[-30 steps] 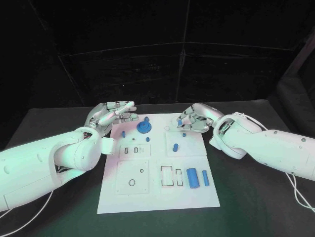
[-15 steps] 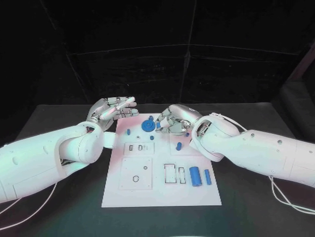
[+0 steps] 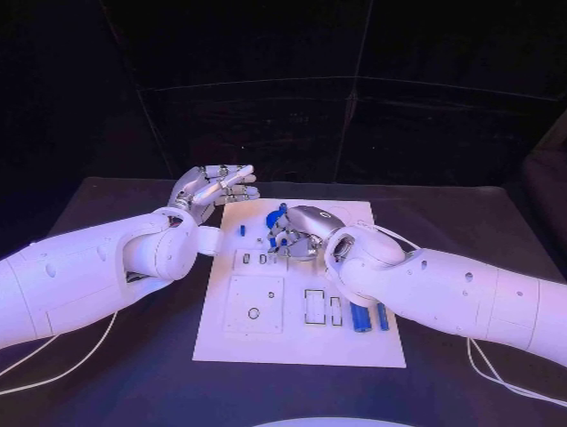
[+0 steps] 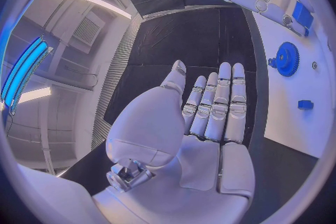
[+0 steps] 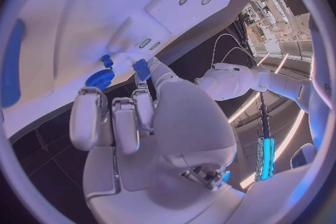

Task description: Assemble the parts on the task board

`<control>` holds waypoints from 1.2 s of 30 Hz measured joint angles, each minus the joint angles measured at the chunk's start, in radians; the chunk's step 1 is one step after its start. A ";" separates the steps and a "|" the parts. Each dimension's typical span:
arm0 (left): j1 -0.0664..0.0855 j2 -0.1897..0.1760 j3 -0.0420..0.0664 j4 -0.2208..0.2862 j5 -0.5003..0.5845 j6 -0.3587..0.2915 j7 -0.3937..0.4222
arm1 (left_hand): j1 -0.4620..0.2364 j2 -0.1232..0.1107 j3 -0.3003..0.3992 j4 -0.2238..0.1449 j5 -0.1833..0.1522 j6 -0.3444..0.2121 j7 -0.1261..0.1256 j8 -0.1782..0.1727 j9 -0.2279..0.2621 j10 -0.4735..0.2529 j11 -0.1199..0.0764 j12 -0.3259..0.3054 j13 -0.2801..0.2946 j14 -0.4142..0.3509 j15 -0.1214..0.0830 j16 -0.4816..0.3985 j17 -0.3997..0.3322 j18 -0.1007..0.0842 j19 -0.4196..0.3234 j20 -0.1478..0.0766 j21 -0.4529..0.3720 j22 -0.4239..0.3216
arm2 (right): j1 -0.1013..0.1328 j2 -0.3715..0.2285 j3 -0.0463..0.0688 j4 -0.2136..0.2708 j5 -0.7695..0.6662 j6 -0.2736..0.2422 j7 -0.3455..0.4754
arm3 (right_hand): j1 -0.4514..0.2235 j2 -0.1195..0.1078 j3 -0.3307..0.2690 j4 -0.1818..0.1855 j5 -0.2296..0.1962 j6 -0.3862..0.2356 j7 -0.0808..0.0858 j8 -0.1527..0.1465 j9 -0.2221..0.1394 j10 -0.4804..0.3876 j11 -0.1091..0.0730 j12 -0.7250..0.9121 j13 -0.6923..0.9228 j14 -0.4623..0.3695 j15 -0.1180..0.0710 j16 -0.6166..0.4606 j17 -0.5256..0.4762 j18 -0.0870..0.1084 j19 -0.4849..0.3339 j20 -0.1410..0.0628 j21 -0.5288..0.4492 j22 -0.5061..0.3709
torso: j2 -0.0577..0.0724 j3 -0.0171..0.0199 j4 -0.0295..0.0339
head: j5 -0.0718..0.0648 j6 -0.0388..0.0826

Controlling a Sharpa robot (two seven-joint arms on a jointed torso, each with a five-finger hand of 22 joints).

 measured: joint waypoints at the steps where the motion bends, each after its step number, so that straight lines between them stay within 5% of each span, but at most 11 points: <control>1: 0.000 0.001 0.000 0.000 0.000 0.000 0.000 | 0.000 0.000 0.000 0.000 0.000 0.000 0.000 0.000 0.000 0.000 0.000 0.000 0.000 0.000 0.000 0.000 0.000 0.000 0.000 0.000 0.000 0.000 | -0.002 0.004 0.000 -0.004 -0.006 0.001 -0.005 | 0.003 -0.003 0.000 0.000 0.005 0.000 0.000 0.001 0.000 0.000 0.000 0.000 0.000 0.000 0.000 0.000 0.000 0.000 0.000 0.000 0.000 0.000 | 0.000 0.0000 0.0003 | 0.002 -0.001; 9: 0.000 0.007 0.000 -0.003 0.000 0.000 0.000 | 0.000 0.000 0.000 0.000 0.000 0.000 0.000 0.000 0.000 0.000 0.000 0.000 0.000 0.000 0.000 0.000 0.000 0.000 0.000 0.000 -0.004 0.000 | -0.015 0.026 0.000 -0.016 -0.046 0.015 -0.039 | 0.004 -0.004 0.000 0.000 0.005 0.000 -0.001 0.004 -0.001 0.000 0.000 0.000 0.000 0.000 0.000 0.000 0.000 0.000 0.000 0.000 0.000 0.000 | 0.001 0.0012 0.0007 | 0.021 -0.010; 36: 0.000 0.013 0.000 -0.016 0.000 0.001 0.000 | 0.000 0.000 0.000 0.000 0.000 0.000 0.000 0.000 0.000 0.000 0.000 0.000 0.000 0.000 0.000 0.000 0.001 0.000 0.000 0.000 -0.004 0.000 | -0.021 0.041 0.000 -0.022 -0.085 0.067 -0.076 | -0.020 -0.028 0.003 0.003 -0.001 0.000 -0.004 -0.001 -0.002 0.000 0.000 -0.005 -0.002 0.000 0.000 0.000 0.000 0.000 0.000 0.000 0.000 -0.003 | 0.001 0.0018 -0.0012 | 0.023 -0.026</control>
